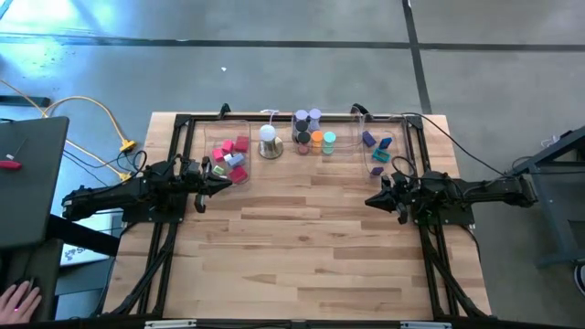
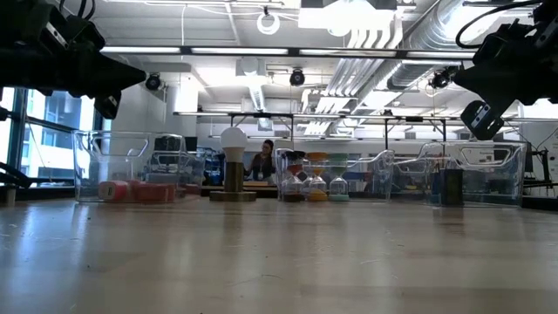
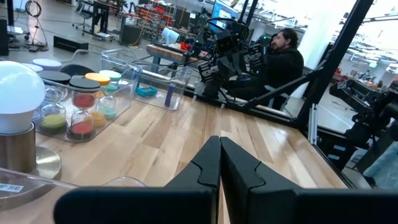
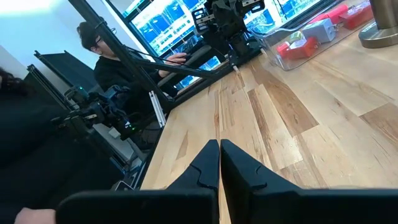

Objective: Pick & Place Office items
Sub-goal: Return to Home Position

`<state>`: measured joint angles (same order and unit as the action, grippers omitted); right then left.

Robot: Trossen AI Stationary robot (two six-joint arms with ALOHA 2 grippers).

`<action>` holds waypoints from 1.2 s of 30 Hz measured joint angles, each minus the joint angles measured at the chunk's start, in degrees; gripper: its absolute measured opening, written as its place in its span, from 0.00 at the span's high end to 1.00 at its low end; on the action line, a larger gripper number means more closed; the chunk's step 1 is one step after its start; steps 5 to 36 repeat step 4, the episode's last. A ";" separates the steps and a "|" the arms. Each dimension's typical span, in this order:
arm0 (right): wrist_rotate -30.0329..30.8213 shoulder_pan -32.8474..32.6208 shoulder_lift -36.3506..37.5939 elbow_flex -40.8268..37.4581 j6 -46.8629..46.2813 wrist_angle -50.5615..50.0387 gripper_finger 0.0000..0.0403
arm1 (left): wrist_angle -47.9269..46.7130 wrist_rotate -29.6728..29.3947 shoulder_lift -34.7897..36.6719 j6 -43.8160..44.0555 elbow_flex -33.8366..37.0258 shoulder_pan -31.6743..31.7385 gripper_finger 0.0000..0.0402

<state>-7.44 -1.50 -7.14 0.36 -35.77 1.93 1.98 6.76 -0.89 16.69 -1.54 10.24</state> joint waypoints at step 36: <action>0.00 0.00 0.00 0.00 0.01 0.00 0.99 | 0.00 0.00 -0.01 0.00 0.00 0.00 1.00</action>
